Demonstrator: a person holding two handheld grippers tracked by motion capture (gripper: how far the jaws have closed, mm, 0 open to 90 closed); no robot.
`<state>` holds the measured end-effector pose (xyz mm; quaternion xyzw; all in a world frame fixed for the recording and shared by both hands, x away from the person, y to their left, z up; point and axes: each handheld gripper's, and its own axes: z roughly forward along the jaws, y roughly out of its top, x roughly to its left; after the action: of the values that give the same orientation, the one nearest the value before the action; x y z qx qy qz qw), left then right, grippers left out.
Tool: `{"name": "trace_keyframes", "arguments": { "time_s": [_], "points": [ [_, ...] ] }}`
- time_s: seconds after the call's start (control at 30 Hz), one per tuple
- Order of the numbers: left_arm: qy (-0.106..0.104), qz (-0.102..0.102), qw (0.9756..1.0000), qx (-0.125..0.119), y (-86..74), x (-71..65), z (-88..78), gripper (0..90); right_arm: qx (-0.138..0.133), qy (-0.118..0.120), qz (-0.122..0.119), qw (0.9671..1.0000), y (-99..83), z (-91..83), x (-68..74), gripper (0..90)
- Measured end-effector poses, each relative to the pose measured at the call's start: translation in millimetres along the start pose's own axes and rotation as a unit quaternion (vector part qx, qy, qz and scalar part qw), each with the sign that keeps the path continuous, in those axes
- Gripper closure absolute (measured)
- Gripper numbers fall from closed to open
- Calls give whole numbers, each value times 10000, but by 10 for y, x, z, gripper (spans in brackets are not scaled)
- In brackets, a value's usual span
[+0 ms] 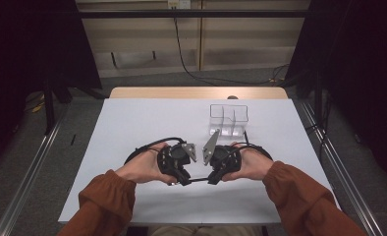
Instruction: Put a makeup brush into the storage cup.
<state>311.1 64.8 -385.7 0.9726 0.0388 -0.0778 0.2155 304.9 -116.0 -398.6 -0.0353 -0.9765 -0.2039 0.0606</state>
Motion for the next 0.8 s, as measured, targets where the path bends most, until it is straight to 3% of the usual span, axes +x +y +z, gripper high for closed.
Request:
{"name": "trace_keyframes", "arguments": {
  "time_s": [0.23,0.4,0.53,0.67,0.8],
  "points": [
    [175,-147,9991,-344,-74,20,-23,502,-49,-11,136,9999,-43,-21,-1,840],
    [400,-290,9968,-624,-116,2,-10,320,-121,-6,180,9998,-81,-33,-9,840],
    [536,-396,9944,-824,-160,7,-26,198,-198,-53,242,9995,-120,-44,-11,840],
    [708,-524,9900,-1099,-238,19,-57,109,-270,-68,335,9990,-175,-68,-6,840],
    [768,-643,9859,-1337,-333,40,-86,70,-325,-67,372,9988,-226,-71,9,840]
  ]
}}
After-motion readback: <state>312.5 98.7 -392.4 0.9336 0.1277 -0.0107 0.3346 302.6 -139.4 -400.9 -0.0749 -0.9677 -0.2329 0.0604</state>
